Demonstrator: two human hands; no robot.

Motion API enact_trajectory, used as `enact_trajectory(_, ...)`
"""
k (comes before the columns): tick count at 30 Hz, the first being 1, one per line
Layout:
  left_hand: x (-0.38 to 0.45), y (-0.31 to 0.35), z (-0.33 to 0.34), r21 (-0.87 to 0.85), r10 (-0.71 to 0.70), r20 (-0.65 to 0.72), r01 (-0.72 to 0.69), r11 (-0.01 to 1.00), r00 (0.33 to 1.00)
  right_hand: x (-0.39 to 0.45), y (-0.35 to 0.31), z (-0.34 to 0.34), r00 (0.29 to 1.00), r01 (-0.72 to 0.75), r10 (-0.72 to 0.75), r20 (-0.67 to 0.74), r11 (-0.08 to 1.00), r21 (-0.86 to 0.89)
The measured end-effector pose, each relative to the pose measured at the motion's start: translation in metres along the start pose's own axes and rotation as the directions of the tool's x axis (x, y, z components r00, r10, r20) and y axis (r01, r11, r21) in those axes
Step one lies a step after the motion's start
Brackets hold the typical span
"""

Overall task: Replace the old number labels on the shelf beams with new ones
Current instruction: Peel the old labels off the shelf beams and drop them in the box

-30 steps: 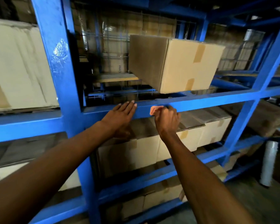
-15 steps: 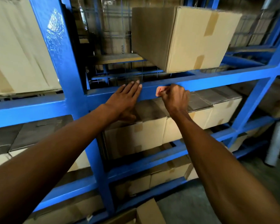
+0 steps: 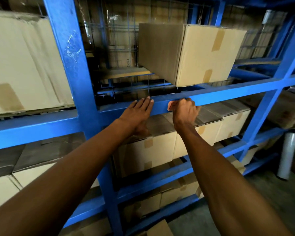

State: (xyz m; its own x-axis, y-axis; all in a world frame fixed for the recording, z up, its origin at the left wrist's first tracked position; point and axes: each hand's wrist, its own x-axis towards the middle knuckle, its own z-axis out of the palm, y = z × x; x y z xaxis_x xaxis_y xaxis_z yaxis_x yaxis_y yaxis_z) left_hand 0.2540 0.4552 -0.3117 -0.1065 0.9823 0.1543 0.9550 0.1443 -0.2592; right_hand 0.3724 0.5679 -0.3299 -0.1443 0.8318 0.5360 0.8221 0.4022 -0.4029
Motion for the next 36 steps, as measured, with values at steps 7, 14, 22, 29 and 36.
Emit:
enact_trajectory(7,0.0,-0.001,0.006,-0.001,0.007,-0.014,-0.007,1.0,1.0,0.008,0.008,-0.003,0.998,0.067,-0.067,-0.021,0.997,0.03)
enact_trajectory(14,-0.027,-0.008,0.03,0.271,0.105,-0.133,-0.066,0.96,0.986,-0.015,0.016,-0.009,0.984,0.173,-0.179,0.004,0.955,0.24)
enact_trajectory(22,-0.098,-0.046,0.094,0.427,0.161,-0.134,-0.089,0.9,0.978,-0.101,-0.007,0.011,0.997,-0.079,0.075,0.026,0.9,0.429)
enact_trajectory(29,-0.136,-0.069,0.146,0.424,0.237,-0.022,-0.206,0.882,0.971,-0.205,-0.03,0.056,0.965,-0.236,0.177,0.192,0.906,0.351)
enact_trajectory(36,-0.18,-0.069,0.221,0.344,0.336,0.107,-0.352,0.87,0.936,-0.327,-0.02,0.106,0.817,-0.471,0.368,0.443,0.87,0.145)
